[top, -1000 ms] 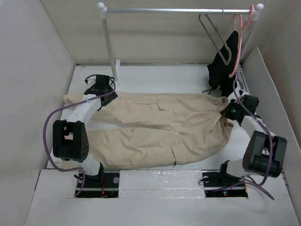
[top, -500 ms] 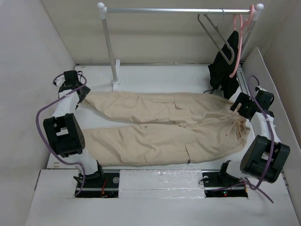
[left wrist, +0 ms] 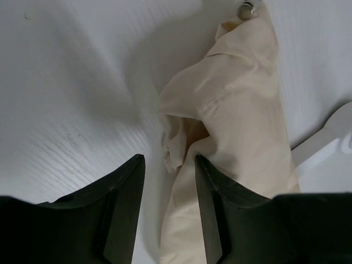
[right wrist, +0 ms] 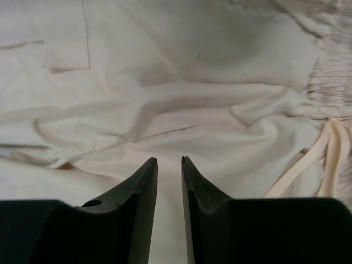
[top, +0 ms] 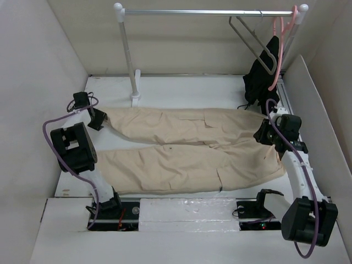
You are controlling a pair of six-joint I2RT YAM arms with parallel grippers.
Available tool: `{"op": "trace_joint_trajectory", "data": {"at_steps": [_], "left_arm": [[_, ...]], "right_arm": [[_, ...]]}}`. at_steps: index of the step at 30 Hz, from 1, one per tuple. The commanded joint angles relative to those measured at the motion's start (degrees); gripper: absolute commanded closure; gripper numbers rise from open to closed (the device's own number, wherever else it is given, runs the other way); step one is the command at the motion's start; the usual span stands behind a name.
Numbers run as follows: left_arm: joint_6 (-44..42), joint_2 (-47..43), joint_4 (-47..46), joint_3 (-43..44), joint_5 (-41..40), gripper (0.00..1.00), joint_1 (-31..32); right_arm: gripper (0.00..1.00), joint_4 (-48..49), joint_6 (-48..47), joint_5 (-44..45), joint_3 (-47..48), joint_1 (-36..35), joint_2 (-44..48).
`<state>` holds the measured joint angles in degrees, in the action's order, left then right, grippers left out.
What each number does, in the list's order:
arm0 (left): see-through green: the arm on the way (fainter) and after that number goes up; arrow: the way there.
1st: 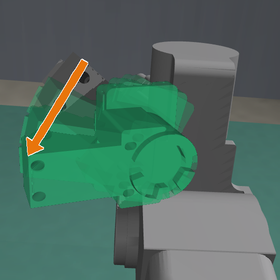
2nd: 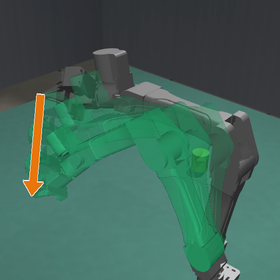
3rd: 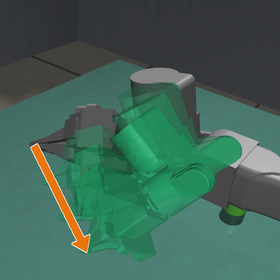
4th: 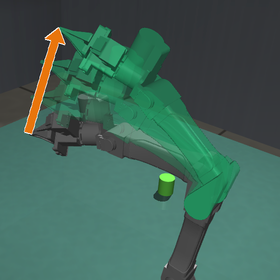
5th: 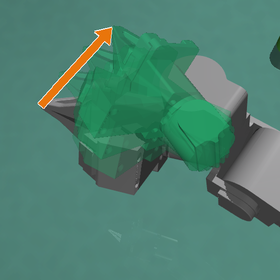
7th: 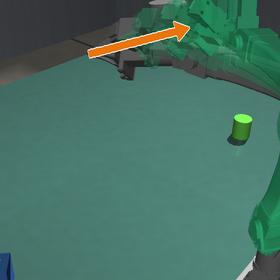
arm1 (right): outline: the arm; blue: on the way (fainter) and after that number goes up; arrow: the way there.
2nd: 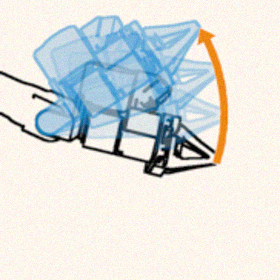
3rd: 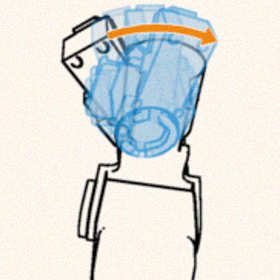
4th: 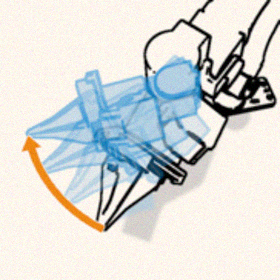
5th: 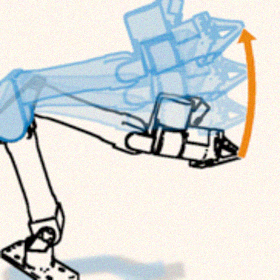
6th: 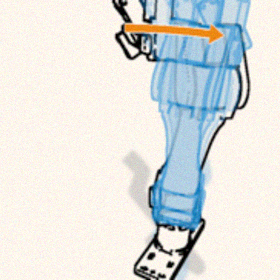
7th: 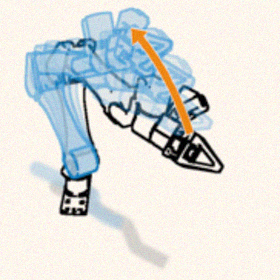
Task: Place the trousers on the hanger
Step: Flatten out the trousers at the center of the board.
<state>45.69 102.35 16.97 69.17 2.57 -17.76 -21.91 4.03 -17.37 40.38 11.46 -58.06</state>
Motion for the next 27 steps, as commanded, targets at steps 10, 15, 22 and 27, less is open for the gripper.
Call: {"op": "trace_joint_trajectory", "data": {"at_steps": [10,15,22,27], "left_arm": [[0.54,5.49,1.21,4.30,-1.07,0.94,-0.26],[-3.50,4.27,3.59,9.58,-4.39,1.00,-0.26],[-14.83,1.80,6.75,15.73,-11.08,1.00,-0.26],[-18.27,1.46,9.05,16.18,-22.23,1.00,1.40]], "right_arm": [[0.57,-1.73,-5.16,-2.59,-0.57,-1.62,2.70],[0.34,0.99,-5.53,-3.72,-1.62,-1.62,-0.38],[0.26,3.10,-6.93,-2.33,-2.67,-1.62,-3.98],[0.19,3.54,-6.85,0.14,-2.41,-0.49,-11.09]]}}
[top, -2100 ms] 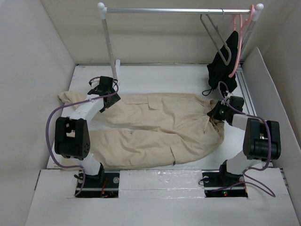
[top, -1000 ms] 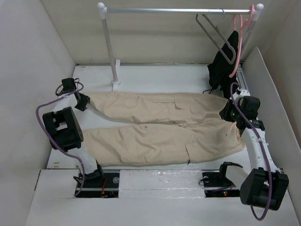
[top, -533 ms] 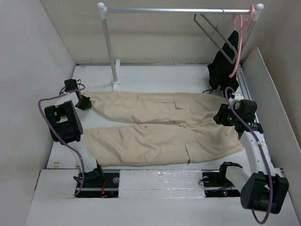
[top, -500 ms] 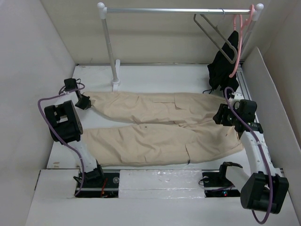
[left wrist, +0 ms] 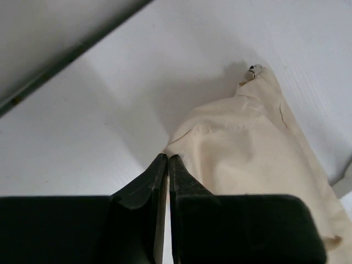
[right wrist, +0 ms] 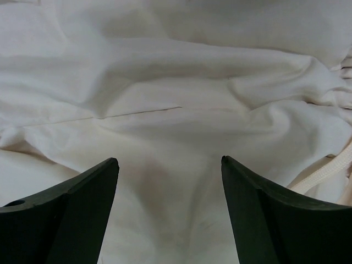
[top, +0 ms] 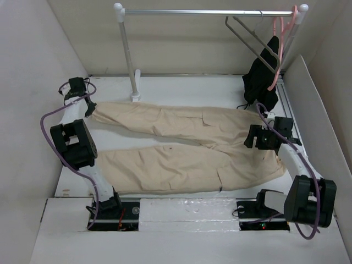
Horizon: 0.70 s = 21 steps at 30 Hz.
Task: Place the trousers on the hanger
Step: Flatten out the trousers at the center of the board.
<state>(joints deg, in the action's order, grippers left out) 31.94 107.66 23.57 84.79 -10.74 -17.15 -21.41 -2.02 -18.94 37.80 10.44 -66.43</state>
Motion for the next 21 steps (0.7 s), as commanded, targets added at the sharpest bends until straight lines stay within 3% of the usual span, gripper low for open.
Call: {"op": "trace_joint_trajectory", "data": {"at_steps": [1,3,4,5,8,9,12,17,19,20,21], "left_arm": [[-4.96,-3.86,2.36,-0.06,-10.16,1.00,0.80],[-4.96,-3.16,2.18,-0.77,-12.10,1.00,0.80],[-4.87,-2.55,2.44,-0.68,-11.85,0.95,0.10],[-3.22,-0.80,4.36,0.54,-11.15,0.82,-0.77],[-2.32,2.63,9.10,4.58,-7.28,0.53,-2.28],[-2.41,2.73,9.82,5.29,-6.75,0.48,-2.28],[-1.89,-2.34,7.64,1.35,-4.30,0.39,-2.28],[-0.39,-15.59,7.62,-11.01,-3.32,0.39,-0.18],[0.30,-19.66,8.50,-15.86,-2.53,0.39,1.06],[1.70,-24.90,9.29,-23.98,-0.35,0.39,1.06],[1.72,-24.95,9.30,-24.06,0.71,0.39,1.06]], "right_arm": [[0.19,3.30,-0.44,0.41,0.08,1.42,-5.17],[0.19,4.53,0.35,-1.53,-0.27,4.15,-6.69],[0.19,4.71,0.53,-2.41,-0.36,4.68,-6.17],[0.19,4.71,0.53,-2.68,-0.27,4.68,-5.47],[0.18,2.43,0.09,-2.95,1.22,4.68,-1.44],[0.15,0.95,0.18,-3.03,1.48,4.68,-0.37],[0.10,-0.82,0.96,-4.00,1.92,4.07,4.46],[0.10,-5.66,-0.26,-5.23,4.56,-1.20,8.16],[0.42,-5.75,-0.26,-6.72,3.95,-4.35,10.09],[0.73,-6.18,-0.26,-7.07,3.25,-6.20,10.88],[0.83,-6.36,-0.44,-7.08,3.07,-6.22,10.89]]}}
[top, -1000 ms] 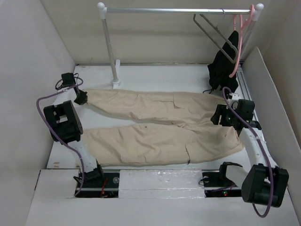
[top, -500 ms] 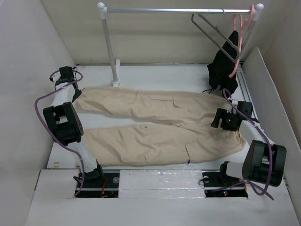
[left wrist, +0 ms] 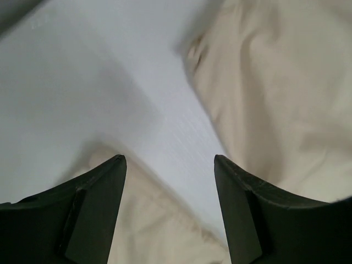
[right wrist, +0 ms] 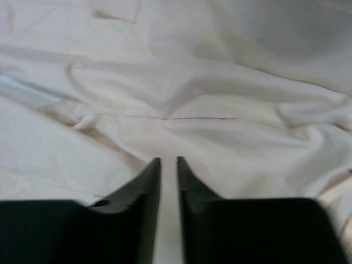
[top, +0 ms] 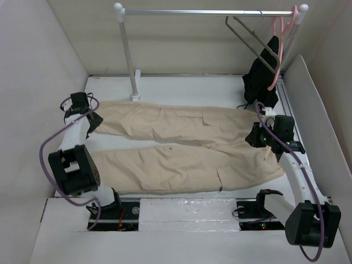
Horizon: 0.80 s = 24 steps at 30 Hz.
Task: Place the trousers on the hanger
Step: Flatten out the trousers at the center of the board.
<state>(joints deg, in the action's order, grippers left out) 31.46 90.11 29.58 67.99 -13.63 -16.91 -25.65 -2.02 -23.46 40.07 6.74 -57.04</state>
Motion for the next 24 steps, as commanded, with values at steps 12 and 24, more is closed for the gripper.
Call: {"op": "trace_joint_trajectory", "data": {"at_steps": [12,24], "left_arm": [[11.34,-4.16,0.93,-19.56,-1.49,0.36,0.82],[9.50,6.84,-2.34,-6.74,-5.00,1.00,0.82]], "right_arm": [[0.44,-4.23,-5.36,-4.22,3.96,-14.90,-0.53],[0.42,-4.76,-5.97,-1.59,5.71,-17.73,0.08]]}}
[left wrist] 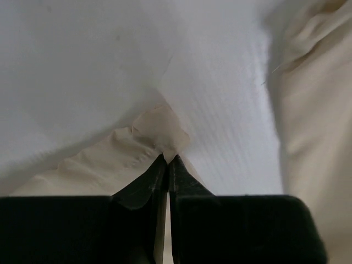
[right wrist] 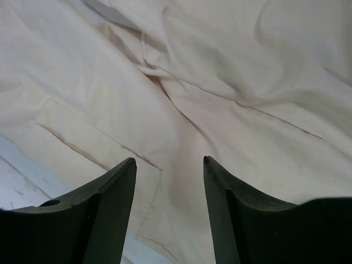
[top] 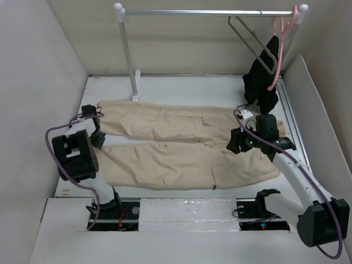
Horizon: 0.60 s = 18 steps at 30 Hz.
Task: Place the trousers on the hanger
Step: Flatten out the trousers at the center of the board.
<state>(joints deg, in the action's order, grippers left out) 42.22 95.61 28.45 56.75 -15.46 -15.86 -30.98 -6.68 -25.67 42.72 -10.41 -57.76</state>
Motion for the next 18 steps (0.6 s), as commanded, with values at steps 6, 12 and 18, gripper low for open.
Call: {"op": "trace_joint_trajectory", "data": {"at_steps": [6,12,18], "left_arm": [[-4.69,7.91,1.95,14.96,-6.33,0.97,-0.75],[-5.82,5.92,3.46,15.32,-5.37,0.42,-2.34],[-2.94,-9.19,5.83,11.29,-7.64,0.39,-2.34]], "right_arm": [[0.35,0.93,-1.76,1.94,4.12,-0.57,-0.95],[0.16,-1.00,-2.99,1.59,6.58,-1.10,-0.96],[0.30,-1.98,-3.69,1.06,5.54,-6.19,1.50]]}}
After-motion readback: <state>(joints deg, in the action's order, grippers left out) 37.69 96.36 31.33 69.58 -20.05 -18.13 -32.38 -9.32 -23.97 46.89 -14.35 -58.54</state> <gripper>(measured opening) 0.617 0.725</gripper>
